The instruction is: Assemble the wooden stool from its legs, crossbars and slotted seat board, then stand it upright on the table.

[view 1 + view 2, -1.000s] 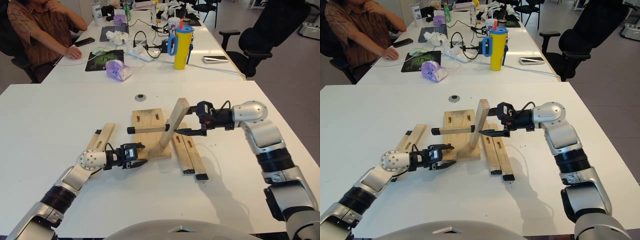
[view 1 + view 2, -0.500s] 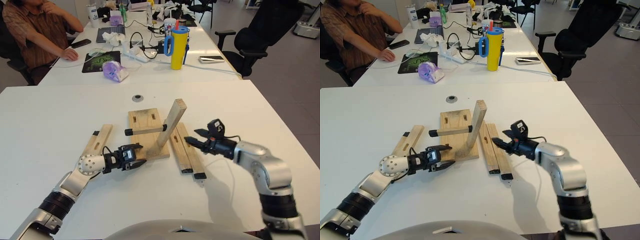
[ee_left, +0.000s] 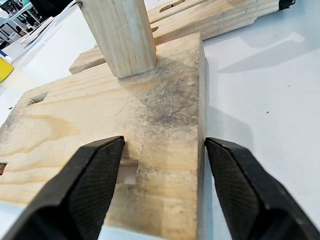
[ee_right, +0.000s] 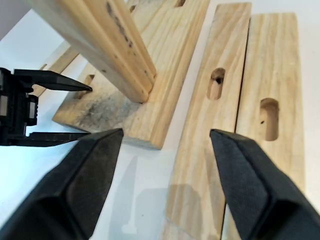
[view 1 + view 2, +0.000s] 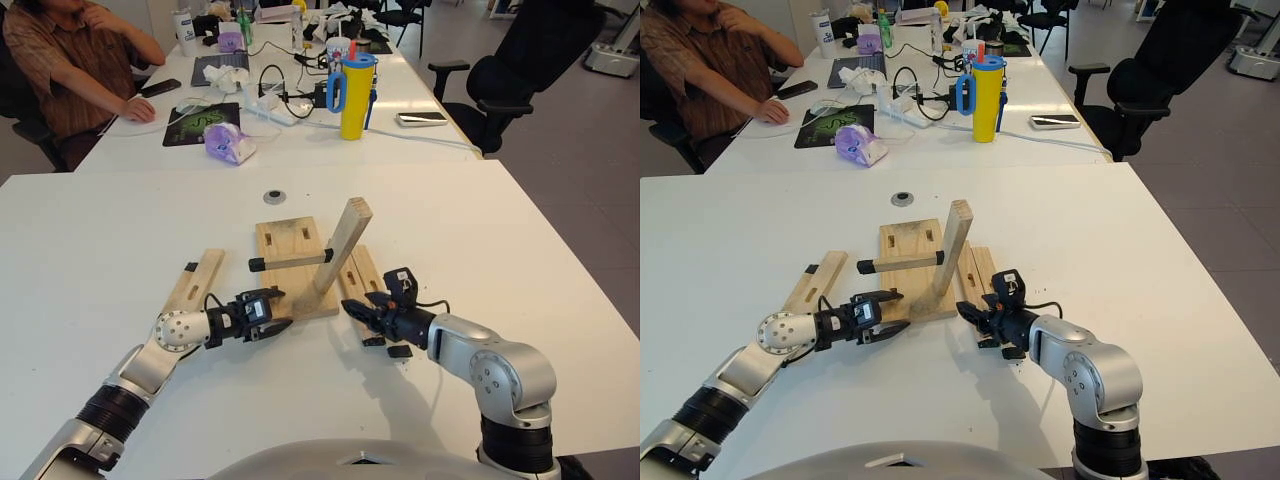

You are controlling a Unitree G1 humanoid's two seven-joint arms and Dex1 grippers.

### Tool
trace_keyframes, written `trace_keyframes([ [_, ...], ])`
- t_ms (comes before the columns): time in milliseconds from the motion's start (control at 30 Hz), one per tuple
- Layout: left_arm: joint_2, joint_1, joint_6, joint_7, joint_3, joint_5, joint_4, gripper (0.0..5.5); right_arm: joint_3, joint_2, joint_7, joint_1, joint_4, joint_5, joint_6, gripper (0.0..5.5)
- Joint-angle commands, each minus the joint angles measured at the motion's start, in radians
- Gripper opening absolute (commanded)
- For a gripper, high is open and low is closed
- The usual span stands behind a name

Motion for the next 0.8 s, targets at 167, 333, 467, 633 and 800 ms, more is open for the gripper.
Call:
trace_keyframes([
  [167, 0.015, 0.137, 0.197, -0.030, -0.083, 0.097, 0.062, 2.98, 0.059, -0.047, -0.071, -0.030, 0.037, -0.057, 0.041, 3.21],
  [333, -0.021, 0.128, 0.222, 0.013, -0.090, 0.113, 0.045, 2.98, 0.118, -0.098, -0.112, -0.047, 0.041, -0.106, 0.055, 3.21],
  [467, -0.036, 0.133, 0.251, 0.036, -0.100, 0.127, 0.016, 2.98, 0.139, -0.094, -0.116, -0.057, 0.044, -0.108, 0.063, 3.21],
  [633, -0.058, 0.148, 0.302, 0.075, -0.111, 0.157, -0.020, 2.98, 0.211, -0.104, -0.136, -0.091, 0.088, -0.143, 0.071, 3.21],
  [800, -0.079, 0.149, 0.354, 0.118, -0.114, 0.190, -0.032, 2.98, 0.284, -0.126, -0.162, -0.099, 0.148, -0.196, 0.013, 3.21],
])
